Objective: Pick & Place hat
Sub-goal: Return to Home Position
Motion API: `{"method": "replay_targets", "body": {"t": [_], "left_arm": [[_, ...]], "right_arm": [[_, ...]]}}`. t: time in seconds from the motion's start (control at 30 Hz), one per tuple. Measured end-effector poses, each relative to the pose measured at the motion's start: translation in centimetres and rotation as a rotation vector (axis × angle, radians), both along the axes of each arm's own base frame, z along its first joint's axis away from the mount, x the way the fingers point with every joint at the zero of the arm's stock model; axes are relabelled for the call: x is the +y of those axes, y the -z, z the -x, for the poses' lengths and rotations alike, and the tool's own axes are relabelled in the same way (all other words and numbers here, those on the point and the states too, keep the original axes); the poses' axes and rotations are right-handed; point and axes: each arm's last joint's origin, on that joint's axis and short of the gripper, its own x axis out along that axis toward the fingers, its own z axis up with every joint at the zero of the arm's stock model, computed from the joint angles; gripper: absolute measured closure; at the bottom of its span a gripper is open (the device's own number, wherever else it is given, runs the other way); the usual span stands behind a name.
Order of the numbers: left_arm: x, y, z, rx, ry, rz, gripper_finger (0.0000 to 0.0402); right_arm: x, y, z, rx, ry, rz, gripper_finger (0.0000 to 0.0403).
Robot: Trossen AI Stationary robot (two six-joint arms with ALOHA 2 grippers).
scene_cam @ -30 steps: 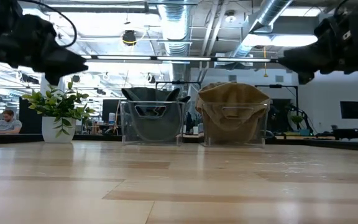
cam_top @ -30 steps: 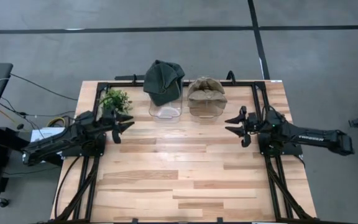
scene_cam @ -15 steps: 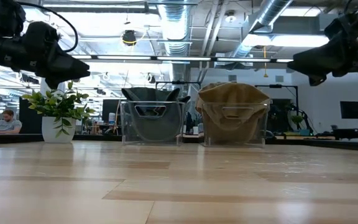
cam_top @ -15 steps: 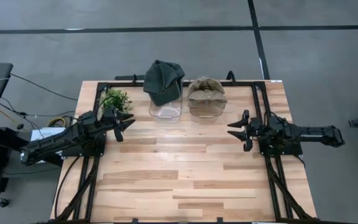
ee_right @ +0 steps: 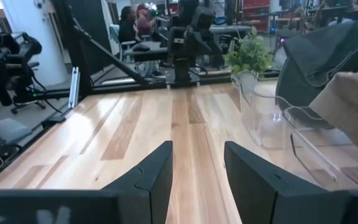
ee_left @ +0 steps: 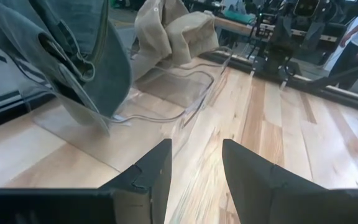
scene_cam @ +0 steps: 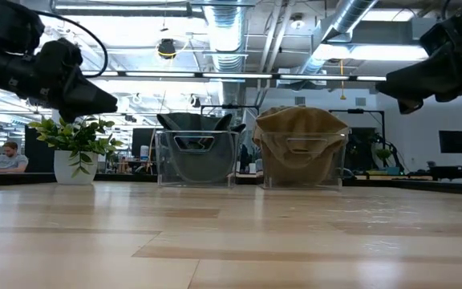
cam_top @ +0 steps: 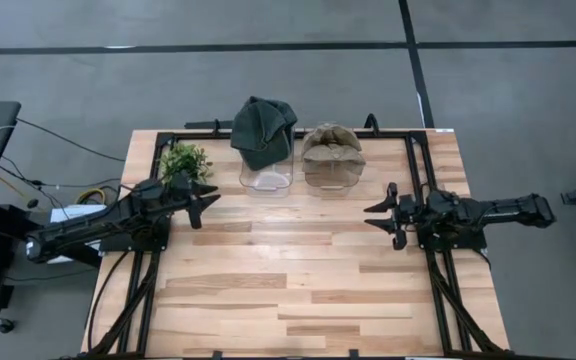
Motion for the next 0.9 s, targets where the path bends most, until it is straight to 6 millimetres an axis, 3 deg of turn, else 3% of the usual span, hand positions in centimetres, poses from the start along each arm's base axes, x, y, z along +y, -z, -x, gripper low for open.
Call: {"method": "replay_targets", "body": {"t": [0.37,0.9], "left_arm": [[-0.6,0.1,-0.3,0.011,0.057,0.003,0.0262],[-2.6,-1.7,0.5,-0.202,0.239,-0.042,0.0262]], "right_arm": [[0.0,0.6,-0.4,0.075,0.005,-0.029,0.0269],[0.0,0.9,-0.5,0.102,0.015,-0.107,0.027]]}}
